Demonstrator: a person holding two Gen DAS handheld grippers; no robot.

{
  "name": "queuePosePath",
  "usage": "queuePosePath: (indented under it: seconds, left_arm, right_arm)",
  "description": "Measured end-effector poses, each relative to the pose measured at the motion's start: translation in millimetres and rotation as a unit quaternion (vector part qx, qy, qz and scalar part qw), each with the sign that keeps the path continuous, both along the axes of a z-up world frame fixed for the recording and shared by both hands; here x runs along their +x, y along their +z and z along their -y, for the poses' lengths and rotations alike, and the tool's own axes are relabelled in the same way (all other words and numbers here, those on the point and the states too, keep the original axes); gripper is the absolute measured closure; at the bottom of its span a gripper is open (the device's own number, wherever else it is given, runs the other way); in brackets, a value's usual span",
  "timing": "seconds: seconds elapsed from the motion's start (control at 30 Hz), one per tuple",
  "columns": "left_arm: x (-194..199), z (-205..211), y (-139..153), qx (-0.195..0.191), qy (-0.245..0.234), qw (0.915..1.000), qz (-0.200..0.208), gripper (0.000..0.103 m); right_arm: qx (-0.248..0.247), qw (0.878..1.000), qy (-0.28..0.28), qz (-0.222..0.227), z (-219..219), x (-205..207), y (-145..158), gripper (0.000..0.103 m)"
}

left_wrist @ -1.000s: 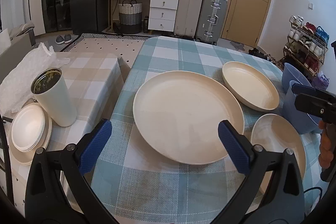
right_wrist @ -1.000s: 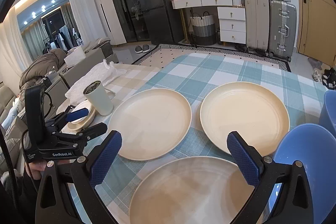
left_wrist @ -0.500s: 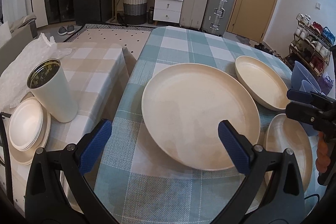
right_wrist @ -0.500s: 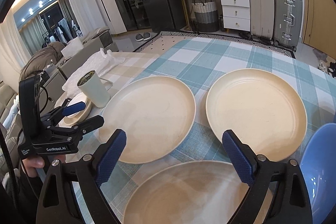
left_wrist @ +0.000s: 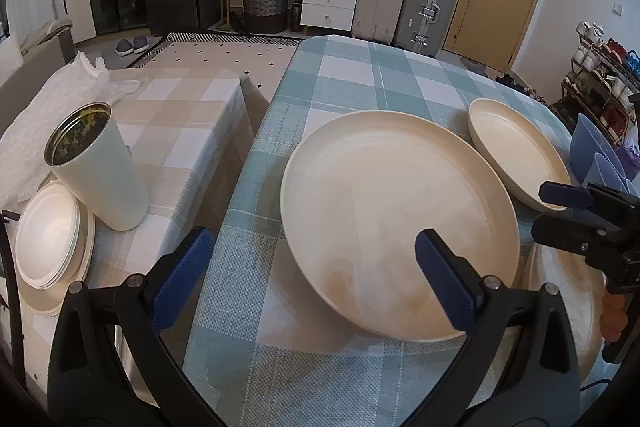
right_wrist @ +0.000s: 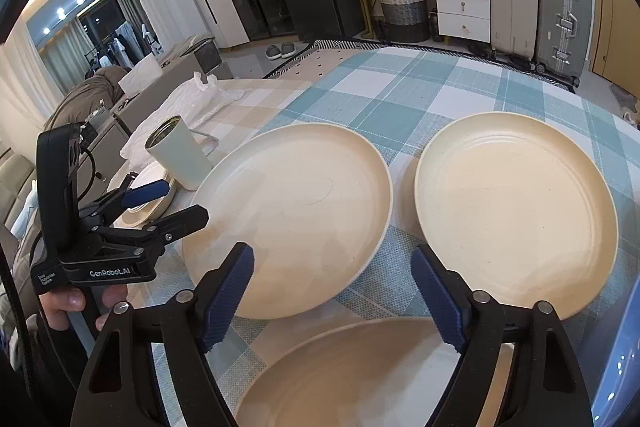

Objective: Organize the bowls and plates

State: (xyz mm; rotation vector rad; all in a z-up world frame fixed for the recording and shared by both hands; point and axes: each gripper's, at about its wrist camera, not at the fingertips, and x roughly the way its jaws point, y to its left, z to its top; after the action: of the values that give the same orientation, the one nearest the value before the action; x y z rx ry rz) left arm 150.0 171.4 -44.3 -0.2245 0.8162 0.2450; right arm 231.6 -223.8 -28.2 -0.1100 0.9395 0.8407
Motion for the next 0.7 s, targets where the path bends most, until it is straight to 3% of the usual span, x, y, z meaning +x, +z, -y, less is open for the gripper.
queuePosePath:
  seconds: [0.13, 0.47, 0.7]
  left_arm:
    - [6, -3, -4, -0.008, 0.001, 0.9999, -0.007, 0.003]
    - [20, -9, -13, -0.009, 0.005, 0.9998, -0.019, 0.007]
    - [24, -10, -17, -0.014, 0.003, 0.9995, -0.026, 0.017]
  right_arm:
    - [-0.003, 1.000, 0.008, -0.011, -6, 4, -5, 0.031]
    - [-0.019, 0.999, 0.006, -0.026, -17, 15, -18, 0.038]
    - [-0.034, 0.999, -0.001, -0.018, -21, 21, -23, 0.048]
